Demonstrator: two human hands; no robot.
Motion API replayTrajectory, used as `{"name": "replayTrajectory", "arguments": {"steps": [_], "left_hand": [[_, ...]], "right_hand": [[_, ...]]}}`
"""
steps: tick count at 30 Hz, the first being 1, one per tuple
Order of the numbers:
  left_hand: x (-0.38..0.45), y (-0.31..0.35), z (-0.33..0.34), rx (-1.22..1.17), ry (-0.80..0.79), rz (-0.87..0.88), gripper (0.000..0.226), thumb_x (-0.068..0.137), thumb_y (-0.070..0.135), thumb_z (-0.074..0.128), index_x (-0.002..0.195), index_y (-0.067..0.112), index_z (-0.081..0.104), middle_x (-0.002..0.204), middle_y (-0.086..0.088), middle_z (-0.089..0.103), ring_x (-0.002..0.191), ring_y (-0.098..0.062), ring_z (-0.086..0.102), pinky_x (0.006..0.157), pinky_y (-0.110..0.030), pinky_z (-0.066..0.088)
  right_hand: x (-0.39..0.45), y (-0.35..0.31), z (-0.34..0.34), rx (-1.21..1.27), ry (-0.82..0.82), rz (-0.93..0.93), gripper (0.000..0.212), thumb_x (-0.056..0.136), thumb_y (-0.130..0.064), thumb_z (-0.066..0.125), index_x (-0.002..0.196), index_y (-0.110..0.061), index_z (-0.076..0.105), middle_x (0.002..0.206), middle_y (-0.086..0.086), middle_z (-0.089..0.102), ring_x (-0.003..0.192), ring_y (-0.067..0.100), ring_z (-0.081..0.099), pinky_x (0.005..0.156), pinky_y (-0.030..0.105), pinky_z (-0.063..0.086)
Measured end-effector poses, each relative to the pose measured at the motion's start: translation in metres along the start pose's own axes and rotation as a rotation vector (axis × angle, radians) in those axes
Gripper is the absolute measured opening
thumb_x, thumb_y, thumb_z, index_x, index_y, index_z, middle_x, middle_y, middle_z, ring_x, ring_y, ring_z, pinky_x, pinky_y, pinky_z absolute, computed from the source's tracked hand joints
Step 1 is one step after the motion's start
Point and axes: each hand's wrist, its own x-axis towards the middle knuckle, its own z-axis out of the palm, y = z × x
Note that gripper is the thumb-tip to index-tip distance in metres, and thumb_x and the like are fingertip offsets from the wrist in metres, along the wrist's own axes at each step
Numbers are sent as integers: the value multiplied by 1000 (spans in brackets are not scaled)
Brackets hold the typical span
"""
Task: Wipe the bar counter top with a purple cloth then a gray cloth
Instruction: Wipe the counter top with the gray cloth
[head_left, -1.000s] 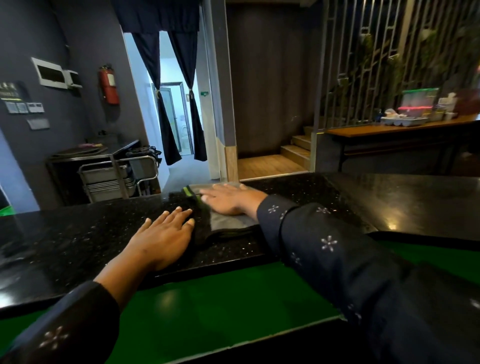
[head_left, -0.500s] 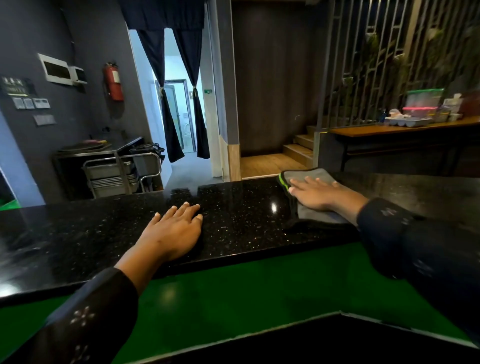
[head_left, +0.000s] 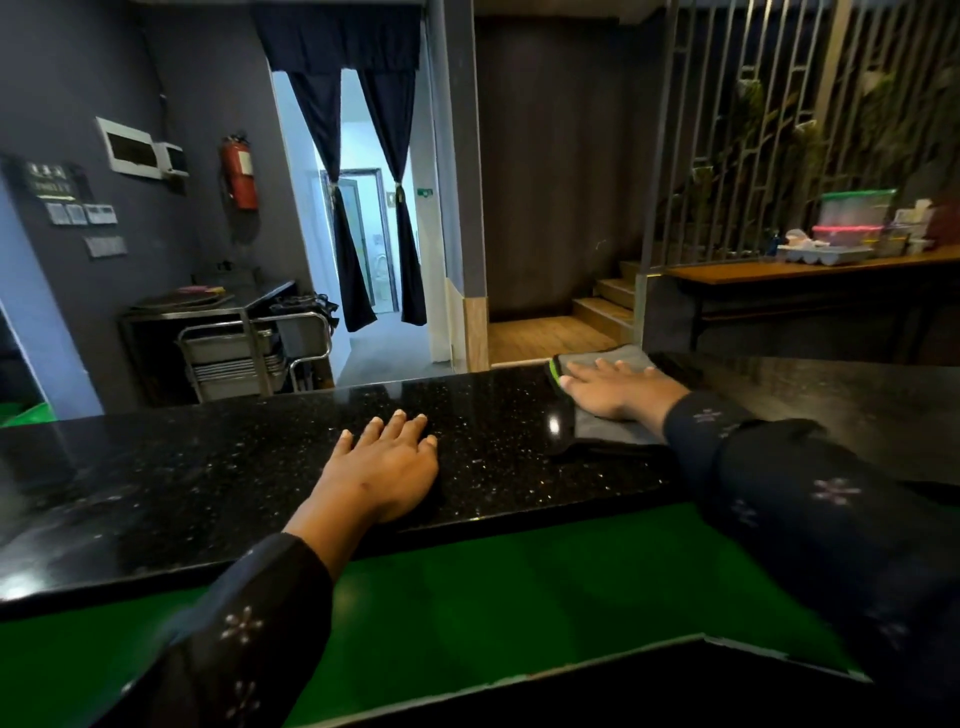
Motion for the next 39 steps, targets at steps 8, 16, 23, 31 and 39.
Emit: {"name": "replayTrajectory", "arguments": {"steps": [8,16,23,31,39], "left_hand": [[-4,-1,-4,44,-27,30,53,101,40,12,152,26,7,160,0,0,147,-23,0,117,-47,-1],[-4,3,-1,45,-3,-4,55,100,41,12,152,26,7,160,1,0,147,-21,-1,117,-47,-2],[-4,3,-4,2,-15,1,55,100,42,13,152,27,9,160,1,1,147,-21,-1,118,-48,-3],[-8,1,-5,34,-28,13,54,101,42,11,152,27,5,160,3,-1,147,-19,-2,117,-45,-2],[2,-2,1,77,-10,12,54,100,44,10,152,30,3,160,5,-4,147,-16,-5,118,-44,-2]], "right_hand": [[-47,-66,24,11,-57,-337,58,95,-64,10,150,-47,5,163,-3,-1,149,22,-2,117,53,-4],[-26,41,5,30,-18,-132,56,96,-63,16,149,-48,11,163,-4,5,149,22,4,115,54,1],[-11,-15,6,48,12,-61,63,94,-65,8,152,-40,10,163,-1,1,149,26,1,116,55,-3],[-29,1,13,78,-37,-183,52,101,-51,7,152,-42,8,162,-6,-1,149,25,-5,117,53,-4],[53,67,-1,48,-18,89,59,94,-65,13,150,-47,10,163,-1,-1,148,32,-2,114,58,-6]]}}
